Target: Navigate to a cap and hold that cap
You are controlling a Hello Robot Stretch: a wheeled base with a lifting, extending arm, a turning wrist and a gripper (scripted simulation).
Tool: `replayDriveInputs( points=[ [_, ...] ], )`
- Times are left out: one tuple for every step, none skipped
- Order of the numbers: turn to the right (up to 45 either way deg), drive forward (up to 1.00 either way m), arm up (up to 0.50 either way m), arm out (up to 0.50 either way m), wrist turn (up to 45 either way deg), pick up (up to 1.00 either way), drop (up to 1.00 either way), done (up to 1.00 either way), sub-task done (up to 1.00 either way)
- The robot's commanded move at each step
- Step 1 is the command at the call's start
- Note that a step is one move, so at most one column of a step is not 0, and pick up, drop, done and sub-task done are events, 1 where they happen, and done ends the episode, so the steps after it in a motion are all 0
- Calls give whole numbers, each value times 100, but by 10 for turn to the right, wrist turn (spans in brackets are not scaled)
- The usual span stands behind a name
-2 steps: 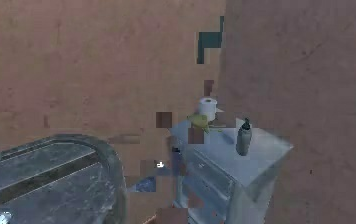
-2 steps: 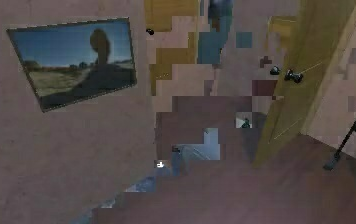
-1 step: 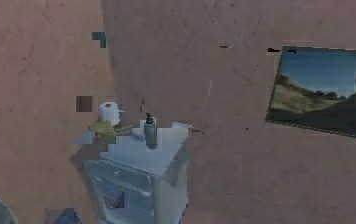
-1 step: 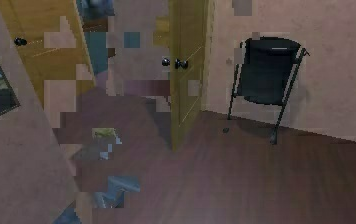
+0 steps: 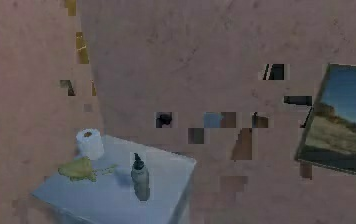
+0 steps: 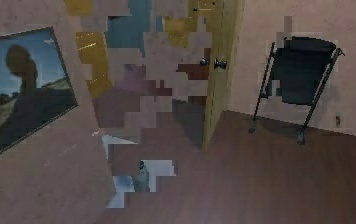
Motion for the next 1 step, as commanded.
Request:
replayDriveInputs(
  points=[
    [-450,0,0,0,0,0,0,0,0]
  ],
)
